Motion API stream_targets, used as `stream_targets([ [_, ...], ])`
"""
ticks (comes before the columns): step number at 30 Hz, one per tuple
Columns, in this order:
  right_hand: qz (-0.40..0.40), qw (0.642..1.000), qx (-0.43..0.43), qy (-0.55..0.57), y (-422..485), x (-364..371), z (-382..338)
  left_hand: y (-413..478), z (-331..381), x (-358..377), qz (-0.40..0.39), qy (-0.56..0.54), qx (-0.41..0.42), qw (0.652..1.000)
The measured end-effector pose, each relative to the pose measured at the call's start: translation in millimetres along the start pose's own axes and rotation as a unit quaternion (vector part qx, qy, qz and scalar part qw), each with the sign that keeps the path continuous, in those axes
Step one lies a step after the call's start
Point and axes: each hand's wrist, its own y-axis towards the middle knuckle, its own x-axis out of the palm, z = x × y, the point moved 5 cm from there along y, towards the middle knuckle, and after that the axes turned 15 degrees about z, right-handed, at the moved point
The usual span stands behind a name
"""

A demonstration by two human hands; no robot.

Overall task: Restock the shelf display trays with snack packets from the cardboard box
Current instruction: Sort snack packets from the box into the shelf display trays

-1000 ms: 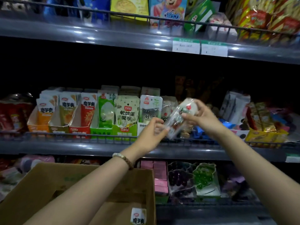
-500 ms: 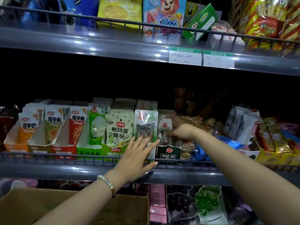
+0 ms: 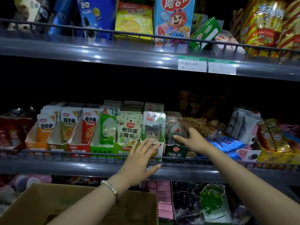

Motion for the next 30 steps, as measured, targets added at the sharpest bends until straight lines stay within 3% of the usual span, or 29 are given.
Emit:
stream_targets([
  [4,0.019,1.0,-0.003,0.02,-36.6,-5.0,-17.9,-31.5,-11.0,-16.4,0.006,-0.044,-0.028,0.999],
  [10,-0.05,0.995,-0.021,0.085,-115.2,41.1,-65.9,-105.5,-47.2,-22.9,-0.021,-0.058,-0.072,0.996],
  [16,-0.173,0.972,0.086,0.134,-199.2,147.3,-61.9,-205.9,-114.2,0.3,-0.088,-0.045,-0.12,0.988],
  [20,-0.222,0.943,0.213,0.126,-251.5,221.7,-44.3,-271.5,-139.8,23.8,-0.191,-0.055,-0.244,0.949],
  [24,-0.298,0.92,0.25,0.048,-307.6,279.2,-15.4,-331.9,-141.4,55.1,-0.292,-0.094,-0.331,0.892],
  [26,-0.258,0.903,0.341,0.05,-329.4,298.9,23.2,-348.0,-138.8,67.4,-0.34,-0.11,-0.359,0.862],
  [28,-0.33,0.905,0.267,-0.013,-356.3,303.1,33.7,-350.1,-139.3,71.0,-0.355,-0.116,-0.37,0.85],
  [30,-0.351,0.887,0.293,-0.07,-367.4,303.7,40.9,-347.8,-140.7,72.3,-0.351,-0.124,-0.378,0.848],
])
